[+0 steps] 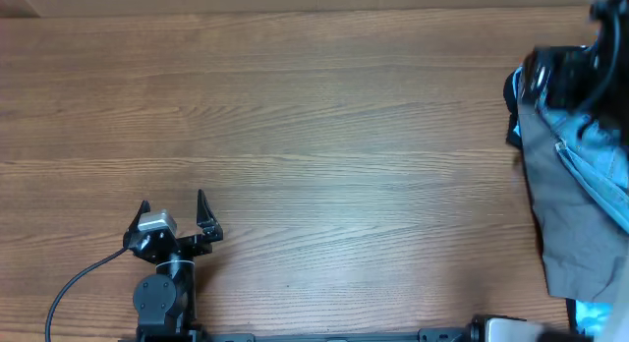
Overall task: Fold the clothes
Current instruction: 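Reach the right gripper to the clothes pile and grasp the blue jeans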
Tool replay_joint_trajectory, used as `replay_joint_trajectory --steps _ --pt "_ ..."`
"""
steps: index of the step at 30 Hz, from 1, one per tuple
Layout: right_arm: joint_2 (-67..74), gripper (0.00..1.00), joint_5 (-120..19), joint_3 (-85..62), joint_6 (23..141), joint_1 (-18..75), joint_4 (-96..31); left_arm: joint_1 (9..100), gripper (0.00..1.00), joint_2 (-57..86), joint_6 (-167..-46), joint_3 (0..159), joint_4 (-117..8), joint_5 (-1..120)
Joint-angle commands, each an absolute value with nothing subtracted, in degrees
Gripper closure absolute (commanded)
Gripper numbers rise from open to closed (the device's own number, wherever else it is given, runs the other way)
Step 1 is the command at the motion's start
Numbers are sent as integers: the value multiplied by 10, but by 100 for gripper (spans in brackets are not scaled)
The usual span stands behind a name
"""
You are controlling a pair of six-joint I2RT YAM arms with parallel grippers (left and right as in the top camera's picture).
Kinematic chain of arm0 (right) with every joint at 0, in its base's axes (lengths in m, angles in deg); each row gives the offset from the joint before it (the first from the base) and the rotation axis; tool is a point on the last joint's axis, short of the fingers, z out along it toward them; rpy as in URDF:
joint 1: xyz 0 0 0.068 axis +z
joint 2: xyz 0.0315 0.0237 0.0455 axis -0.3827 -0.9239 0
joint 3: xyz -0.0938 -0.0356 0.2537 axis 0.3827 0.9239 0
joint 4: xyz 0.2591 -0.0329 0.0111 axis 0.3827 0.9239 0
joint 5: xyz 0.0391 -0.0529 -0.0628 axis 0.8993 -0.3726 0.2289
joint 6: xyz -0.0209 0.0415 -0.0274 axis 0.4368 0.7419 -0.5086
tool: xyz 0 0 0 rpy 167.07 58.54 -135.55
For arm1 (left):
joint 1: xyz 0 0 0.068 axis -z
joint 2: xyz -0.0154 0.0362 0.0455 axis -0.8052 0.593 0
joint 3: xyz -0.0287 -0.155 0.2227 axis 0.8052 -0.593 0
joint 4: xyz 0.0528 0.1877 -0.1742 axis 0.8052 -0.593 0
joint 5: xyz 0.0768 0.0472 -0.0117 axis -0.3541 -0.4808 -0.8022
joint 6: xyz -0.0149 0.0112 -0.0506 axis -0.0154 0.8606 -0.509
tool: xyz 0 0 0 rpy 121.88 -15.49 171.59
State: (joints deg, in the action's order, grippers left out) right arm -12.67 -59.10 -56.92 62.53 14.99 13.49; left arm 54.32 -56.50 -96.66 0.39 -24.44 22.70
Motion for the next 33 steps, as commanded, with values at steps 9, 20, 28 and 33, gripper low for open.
replay_joint_trajectory --steps 9,20,28,33 --pt "-356 41 -506 -613 480 17 91 546 0 -568 -956 2 -244 228" --pt "-477 20 -541 -613 359 -16 4 546 0 -568 -956 2 -244 228" --pt "-525 24 -525 -613 331 -27 -45 546 0 -568 -956 2 -244 227" --pt "-575 25 -509 -613 318 -27 -35 546 0 -568 -956 2 -244 228"
